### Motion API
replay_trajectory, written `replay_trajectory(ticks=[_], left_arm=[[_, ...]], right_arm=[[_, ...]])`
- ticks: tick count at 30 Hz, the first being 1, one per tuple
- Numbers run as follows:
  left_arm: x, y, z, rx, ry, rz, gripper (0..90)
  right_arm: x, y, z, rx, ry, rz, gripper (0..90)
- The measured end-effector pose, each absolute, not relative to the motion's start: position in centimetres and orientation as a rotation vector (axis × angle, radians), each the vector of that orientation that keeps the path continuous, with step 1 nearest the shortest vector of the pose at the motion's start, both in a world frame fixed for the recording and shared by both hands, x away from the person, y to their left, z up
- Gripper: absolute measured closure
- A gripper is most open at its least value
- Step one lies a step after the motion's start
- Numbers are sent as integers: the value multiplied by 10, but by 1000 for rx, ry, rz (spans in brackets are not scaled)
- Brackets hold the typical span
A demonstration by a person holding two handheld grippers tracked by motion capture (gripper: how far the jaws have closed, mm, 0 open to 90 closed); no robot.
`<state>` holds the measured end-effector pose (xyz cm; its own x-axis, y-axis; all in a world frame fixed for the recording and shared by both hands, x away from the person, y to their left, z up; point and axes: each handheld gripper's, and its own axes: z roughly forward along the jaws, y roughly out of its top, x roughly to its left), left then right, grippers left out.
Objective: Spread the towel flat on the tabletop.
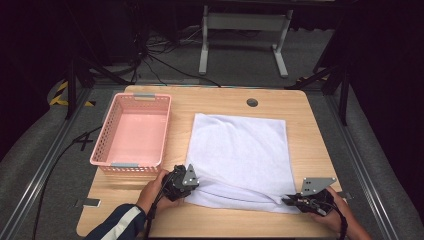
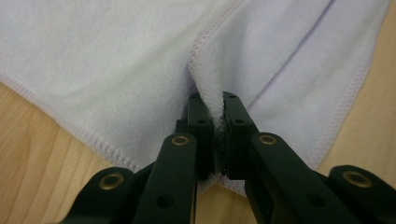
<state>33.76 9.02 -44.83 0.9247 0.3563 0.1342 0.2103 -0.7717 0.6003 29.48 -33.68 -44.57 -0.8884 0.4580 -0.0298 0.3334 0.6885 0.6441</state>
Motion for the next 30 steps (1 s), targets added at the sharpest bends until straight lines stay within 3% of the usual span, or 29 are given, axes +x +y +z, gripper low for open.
replay_trajectory(ticks=[8, 13, 16, 18, 22, 27, 28, 30], left_arm=[[293, 105, -431, 2441, 307, 318, 803], [271, 120, -439, 2442, 322, 279, 713], [266, 132, -436, 2410, 373, 244, 579], [265, 143, -429, 2339, 407, 197, 512], [270, 146, -420, 2245, 509, 245, 424], [291, 122, -432, 2267, 534, 228, 439], [295, 118, -435, 2283, 513, 183, 500], [299, 113, -441, 2335, 472, 161, 534]], right_arm=[[264, -349, -427, 546, 2689, 1037, 826], [245, -348, -432, 496, 2785, 924, 700], [240, -353, -428, 491, 2796, 893, 612], [239, -355, -423, 505, 2782, 909, 616], [239, -357, -408, 536, 2669, 1003, 698], [252, -346, -406, 579, 2627, 1032, 752], [255, -343, -411, 576, 2646, 1009, 766], [261, -339, -422, 571, 2706, 969, 767]])
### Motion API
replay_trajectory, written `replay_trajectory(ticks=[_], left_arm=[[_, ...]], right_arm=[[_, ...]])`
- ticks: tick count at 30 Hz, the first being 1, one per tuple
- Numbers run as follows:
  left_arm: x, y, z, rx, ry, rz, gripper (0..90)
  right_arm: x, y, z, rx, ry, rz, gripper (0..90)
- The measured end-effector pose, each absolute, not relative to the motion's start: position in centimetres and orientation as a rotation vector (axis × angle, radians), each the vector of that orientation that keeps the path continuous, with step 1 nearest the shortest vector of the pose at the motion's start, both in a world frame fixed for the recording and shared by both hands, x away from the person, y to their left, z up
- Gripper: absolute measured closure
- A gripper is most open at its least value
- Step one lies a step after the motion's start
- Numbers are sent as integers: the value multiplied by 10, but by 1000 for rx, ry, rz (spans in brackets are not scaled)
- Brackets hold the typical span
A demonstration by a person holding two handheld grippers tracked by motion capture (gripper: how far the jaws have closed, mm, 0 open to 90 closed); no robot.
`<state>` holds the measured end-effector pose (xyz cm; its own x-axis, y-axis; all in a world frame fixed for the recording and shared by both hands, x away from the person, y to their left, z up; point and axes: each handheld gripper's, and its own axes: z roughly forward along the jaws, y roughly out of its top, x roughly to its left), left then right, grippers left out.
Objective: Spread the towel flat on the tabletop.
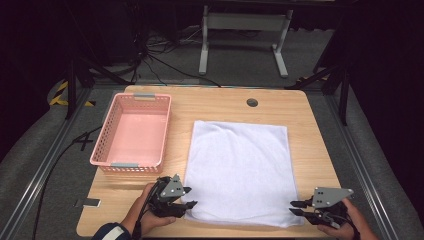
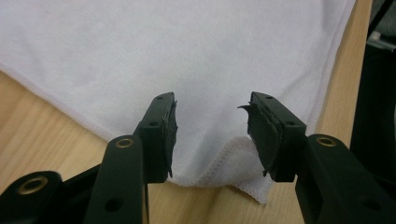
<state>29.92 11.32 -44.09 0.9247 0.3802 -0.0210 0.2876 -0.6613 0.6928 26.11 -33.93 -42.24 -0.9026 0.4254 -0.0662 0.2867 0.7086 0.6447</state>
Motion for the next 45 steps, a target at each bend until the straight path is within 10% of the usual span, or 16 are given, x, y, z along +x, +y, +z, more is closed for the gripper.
replay_trajectory(ticks=[10, 15, 21, 30, 45], left_arm=[[273, 120, -457, 2442, 379, -16, 668], [280, 112, -443, 2383, 435, 38, 461], [354, 73, -410, 2278, 568, 235, 276], [457, 28, -409, 2303, 771, 381, 307], [545, 35, -446, 2241, 1179, 417, 298]], right_arm=[[251, -347, -440, 513, 2914, 845, 694], [257, -350, -431, 510, 2857, 806, 573], [329, -346, -400, 737, 2532, 935, 518], [453, -345, -409, 1061, 2281, 915, 495], [500, -355, -432, 1340, 2154, 880, 461]])
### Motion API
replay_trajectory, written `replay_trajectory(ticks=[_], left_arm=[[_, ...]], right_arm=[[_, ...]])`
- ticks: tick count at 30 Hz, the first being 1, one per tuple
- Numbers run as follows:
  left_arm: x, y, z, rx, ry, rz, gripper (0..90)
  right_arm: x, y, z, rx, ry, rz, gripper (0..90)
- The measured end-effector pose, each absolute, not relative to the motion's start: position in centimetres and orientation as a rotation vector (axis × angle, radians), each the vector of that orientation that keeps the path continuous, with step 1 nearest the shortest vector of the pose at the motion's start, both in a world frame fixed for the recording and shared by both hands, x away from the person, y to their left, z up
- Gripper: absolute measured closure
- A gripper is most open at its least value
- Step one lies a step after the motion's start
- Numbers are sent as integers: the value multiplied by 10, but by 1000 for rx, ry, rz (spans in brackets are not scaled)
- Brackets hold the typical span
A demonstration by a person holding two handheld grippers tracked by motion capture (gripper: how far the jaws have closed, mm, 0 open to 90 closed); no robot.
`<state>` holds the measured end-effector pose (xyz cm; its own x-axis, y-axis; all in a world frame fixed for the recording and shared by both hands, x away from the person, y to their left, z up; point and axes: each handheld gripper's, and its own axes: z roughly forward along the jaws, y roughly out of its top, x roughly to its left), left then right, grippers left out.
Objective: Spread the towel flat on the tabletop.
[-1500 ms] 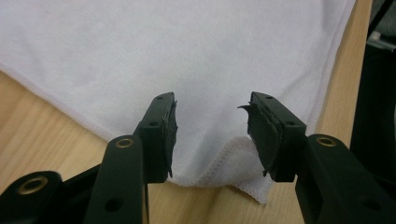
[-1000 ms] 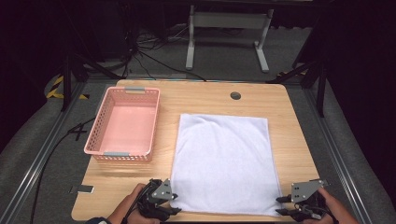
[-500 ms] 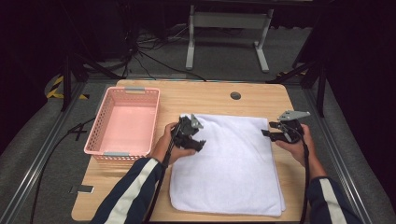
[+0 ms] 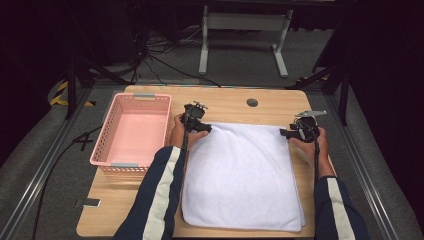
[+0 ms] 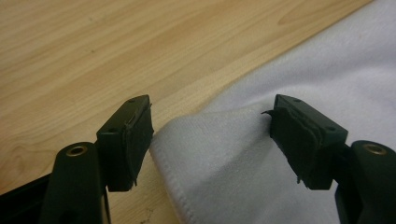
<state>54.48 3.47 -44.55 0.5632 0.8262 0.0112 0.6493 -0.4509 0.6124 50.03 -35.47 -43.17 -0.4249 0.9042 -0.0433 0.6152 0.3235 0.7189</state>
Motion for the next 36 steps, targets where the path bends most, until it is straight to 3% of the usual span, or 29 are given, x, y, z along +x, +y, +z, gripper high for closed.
replay_trajectory(ticks=[8, 12, 13, 19, 23, 25, 27, 31, 33, 36], left_arm=[[545, 39, -455, 2191, 1250, 416, 335], [538, 46, -460, 2119, 1208, 373, 500], [536, 46, -460, 2121, 1200, 368, 500], [528, 40, -458, 2174, 1104, 305, 645], [518, 27, -453, 2287, 988, 210, 662], [516, 23, -452, 2302, 979, 243, 662], [516, 20, -452, 2303, 971, 275, 613], [530, 27, -452, 2222, 1096, 331, 321], [540, 34, -451, 2171, 1151, 406, 285], [546, 35, -455, 2170, 1160, 370, 281]], right_arm=[[511, -349, -434, 1357, 2140, 893, 465], [514, -343, -440, 1351, 2171, 950, 455], [515, -340, -442, 1347, 2170, 914, 461], [513, -346, -453, 1415, 2161, 877, 465], [505, -363, -450, 1430, 2171, 843, 465], [504, -365, -450, 1422, 2180, 838, 464], [502, -368, -449, 1416, 2185, 830, 457], [502, -371, -447, 1418, 2175, 846, 467], [502, -375, -444, 1433, 2113, 898, 465], [504, -375, -442, 1446, 2107, 935, 450]])
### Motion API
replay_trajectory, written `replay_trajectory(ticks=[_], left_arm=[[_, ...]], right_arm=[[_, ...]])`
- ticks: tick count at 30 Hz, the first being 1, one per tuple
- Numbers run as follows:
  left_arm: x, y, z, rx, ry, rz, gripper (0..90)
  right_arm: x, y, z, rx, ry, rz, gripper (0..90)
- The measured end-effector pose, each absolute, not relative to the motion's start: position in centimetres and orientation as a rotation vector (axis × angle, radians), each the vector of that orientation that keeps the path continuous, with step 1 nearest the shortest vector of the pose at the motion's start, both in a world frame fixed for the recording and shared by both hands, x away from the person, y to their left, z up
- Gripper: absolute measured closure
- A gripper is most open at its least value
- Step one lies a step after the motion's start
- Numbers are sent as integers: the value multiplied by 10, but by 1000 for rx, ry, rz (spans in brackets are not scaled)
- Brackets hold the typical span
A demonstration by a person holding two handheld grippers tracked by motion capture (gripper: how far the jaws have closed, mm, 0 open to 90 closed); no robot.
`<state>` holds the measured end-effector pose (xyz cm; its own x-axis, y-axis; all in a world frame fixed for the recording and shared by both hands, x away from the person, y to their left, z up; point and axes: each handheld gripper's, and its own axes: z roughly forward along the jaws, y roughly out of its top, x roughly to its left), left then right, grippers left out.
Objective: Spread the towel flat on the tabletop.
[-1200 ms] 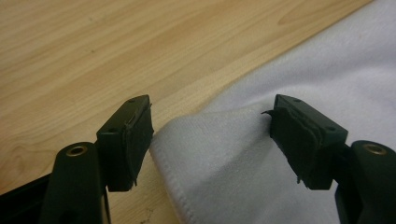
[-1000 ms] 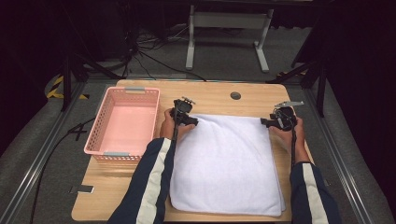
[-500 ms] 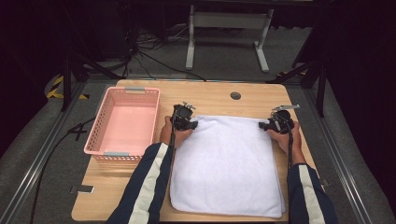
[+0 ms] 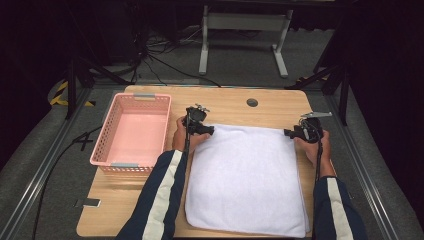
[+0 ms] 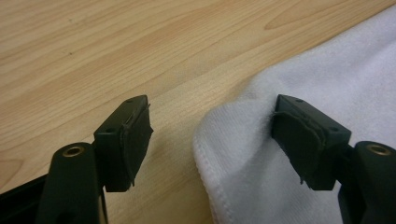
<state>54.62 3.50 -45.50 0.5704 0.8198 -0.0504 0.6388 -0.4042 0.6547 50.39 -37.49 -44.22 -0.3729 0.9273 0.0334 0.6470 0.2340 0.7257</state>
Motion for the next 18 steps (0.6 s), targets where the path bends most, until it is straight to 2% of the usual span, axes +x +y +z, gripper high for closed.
replay_trajectory(ticks=[6, 13, 15, 16, 18], left_arm=[[554, 28, -462, 2178, 1125, 360, 257], [558, 33, -464, 2141, 1158, 377, 201], [558, 34, -464, 2134, 1162, 375, 208], [557, 36, -464, 2136, 1122, 369, 259], [555, 38, -461, 2146, 1104, 333, 461]], right_arm=[[510, -370, -452, 1454, 2161, 882, 393], [511, -369, -453, 1420, 2172, 879, 396], [511, -367, -453, 1413, 2174, 881, 435], [510, -368, -453, 1408, 2173, 892, 483], [510, -367, -453, 1398, 2182, 912, 576]])
